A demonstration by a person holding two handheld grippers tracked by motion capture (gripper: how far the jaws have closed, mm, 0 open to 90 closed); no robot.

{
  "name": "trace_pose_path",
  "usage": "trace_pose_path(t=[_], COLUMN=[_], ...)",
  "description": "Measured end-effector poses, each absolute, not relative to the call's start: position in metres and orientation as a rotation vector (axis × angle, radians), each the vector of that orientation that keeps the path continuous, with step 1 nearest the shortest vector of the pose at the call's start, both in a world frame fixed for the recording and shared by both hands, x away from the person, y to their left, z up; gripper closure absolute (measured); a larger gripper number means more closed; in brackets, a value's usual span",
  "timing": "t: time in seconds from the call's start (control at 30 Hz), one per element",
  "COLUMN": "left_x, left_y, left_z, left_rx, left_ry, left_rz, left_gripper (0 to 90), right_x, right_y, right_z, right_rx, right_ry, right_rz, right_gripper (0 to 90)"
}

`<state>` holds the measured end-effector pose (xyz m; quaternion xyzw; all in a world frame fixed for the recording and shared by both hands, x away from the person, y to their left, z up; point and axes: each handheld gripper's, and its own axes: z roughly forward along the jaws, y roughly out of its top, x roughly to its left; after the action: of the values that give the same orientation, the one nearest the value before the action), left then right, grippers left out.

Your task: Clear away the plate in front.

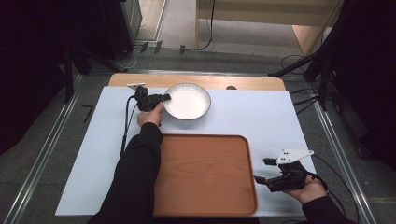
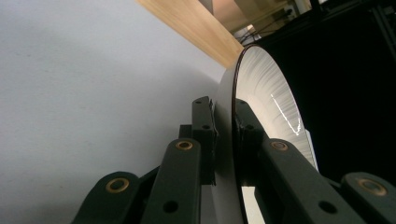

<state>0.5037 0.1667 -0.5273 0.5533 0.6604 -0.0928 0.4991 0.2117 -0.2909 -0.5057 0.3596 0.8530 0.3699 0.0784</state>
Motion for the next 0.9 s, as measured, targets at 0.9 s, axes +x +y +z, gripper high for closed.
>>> trace_pose_path(t=[0.9], left_x=[0.468], left_y=[0.174], left_z=[-0.492], left_rx=[1.444], left_ry=[1.485], left_rz=[-0.391], left_gripper=[81.7], right_x=[0.209], right_y=[-0.291], right_z=[-0.505], right_rx=[1.091], right_ry=[2.550], right_rz=[1.101], right_gripper=[22.8])
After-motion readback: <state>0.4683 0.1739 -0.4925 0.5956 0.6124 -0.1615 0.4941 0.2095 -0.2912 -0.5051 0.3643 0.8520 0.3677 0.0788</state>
